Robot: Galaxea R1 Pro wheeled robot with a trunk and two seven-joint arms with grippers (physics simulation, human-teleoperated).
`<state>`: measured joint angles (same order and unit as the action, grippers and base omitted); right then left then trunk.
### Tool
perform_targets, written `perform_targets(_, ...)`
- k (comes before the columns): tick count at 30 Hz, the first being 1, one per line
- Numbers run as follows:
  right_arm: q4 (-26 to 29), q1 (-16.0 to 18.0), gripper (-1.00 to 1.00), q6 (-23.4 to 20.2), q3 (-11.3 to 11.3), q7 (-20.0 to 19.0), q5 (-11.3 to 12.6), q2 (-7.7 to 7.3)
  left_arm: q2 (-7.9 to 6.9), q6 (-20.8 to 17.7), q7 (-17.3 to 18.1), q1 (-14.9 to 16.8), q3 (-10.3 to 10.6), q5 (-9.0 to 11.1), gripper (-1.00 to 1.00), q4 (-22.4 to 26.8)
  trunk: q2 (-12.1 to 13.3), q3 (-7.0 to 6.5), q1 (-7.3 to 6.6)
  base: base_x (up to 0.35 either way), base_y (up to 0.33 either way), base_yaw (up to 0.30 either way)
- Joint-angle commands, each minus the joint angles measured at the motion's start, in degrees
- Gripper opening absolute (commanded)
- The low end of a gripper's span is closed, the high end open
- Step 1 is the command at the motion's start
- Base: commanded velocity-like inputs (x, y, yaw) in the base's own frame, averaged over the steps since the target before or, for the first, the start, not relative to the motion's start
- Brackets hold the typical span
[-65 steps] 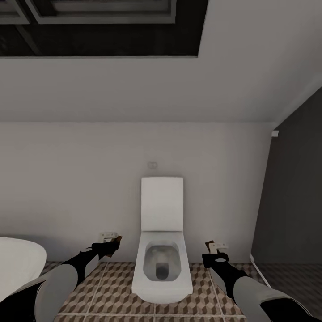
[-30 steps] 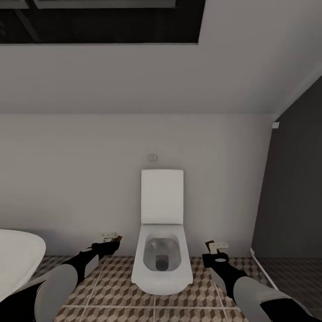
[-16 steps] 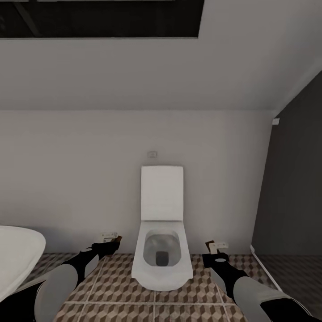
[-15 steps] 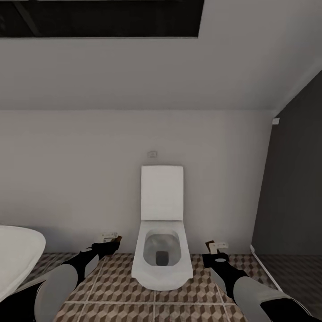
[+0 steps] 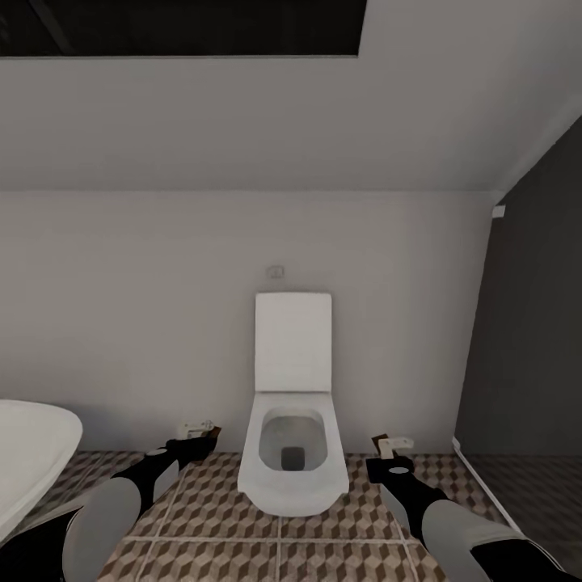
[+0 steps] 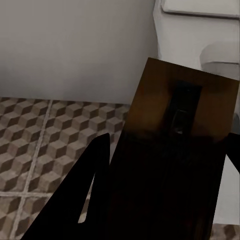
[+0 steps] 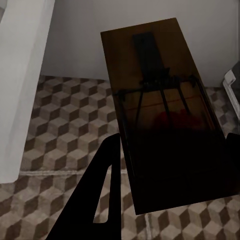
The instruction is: Take the four mousetraps from the cabinet in the bathroom and place them on the bathroom floor. Make sure all four end up on the same floor surface, and ensure that at least two of them are either under or directly next to the same bathroom sink.
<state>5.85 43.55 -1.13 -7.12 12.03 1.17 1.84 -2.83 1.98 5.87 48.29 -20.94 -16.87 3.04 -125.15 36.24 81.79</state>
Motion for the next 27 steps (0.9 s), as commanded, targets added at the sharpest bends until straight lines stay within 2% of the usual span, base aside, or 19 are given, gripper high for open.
perform_targets(1, 0.0, 0.0, -1.00, 0.0, -0.4, 0.2, 0.2, 0.00, -0.03, 0.2, 0.2, 0.0, -0.5, -0.6, -1.00, 0.0, -0.4, 0.25, 0.22, 0.000, 0.000, 0.000)
perform_targets(9, -0.7, 0.0, -1.00, 1.0, -0.4, 1.2, 0.4, -0.07, -0.24, 0.1, -0.7, 0.0, -0.6, -0.5, -1.00, -1.0, -3.7, 1.69, 1.97, 0.000, 0.000, 0.000)
perform_targets(13, -0.9, 0.0, -1.00, 1.4, -0.2, 1.3, 0.7, 0.00, -0.25, 0.1, -3.0, 0.0, -0.6, -0.5, -1.00, -2.1, -5.3, 2.40, 2.85, 0.000, 0.000, 0.000)
perform_targets(16, -0.9, 0.0, -1.00, 1.5, 0.9, 1.3, 2.0, 0.06, -0.25, 0.2, -4.2, 0.0, -0.6, -0.5, -1.00, -2.6, -6.5, 2.94, 3.51, 0.000, 0.000, 0.000)
perform_targets(17, -1.1, 0.0, -1.00, 2.2, 1.9, 1.4, 3.7, 0.08, -0.23, 0.3, -4.6, 0.0, -0.6, -0.5, -1.00, -2.7, -6.9, 3.12, 3.73, 0.000, 0.000, 0.000)
perform_targets(21, -3.1, 0.0, -1.00, 5.1, 2.2, 1.4, 4.3, 0.09, -0.34, 0.3, -4.8, -0.2, -0.6, -0.4, -1.00, -2.8, -8.5, 3.84, 4.61, 0.000, 0.000, 0.000)
perform_targets(27, -6.1, 0.0, -1.00, 5.5, 2.2, 1.4, 4.4, 0.07, -0.73, 0.3, -4.8, -0.5, -0.7, -0.1, -1.00, -2.8, -10.9, 4.92, 5.93, 0.000, 0.000, 0.000)
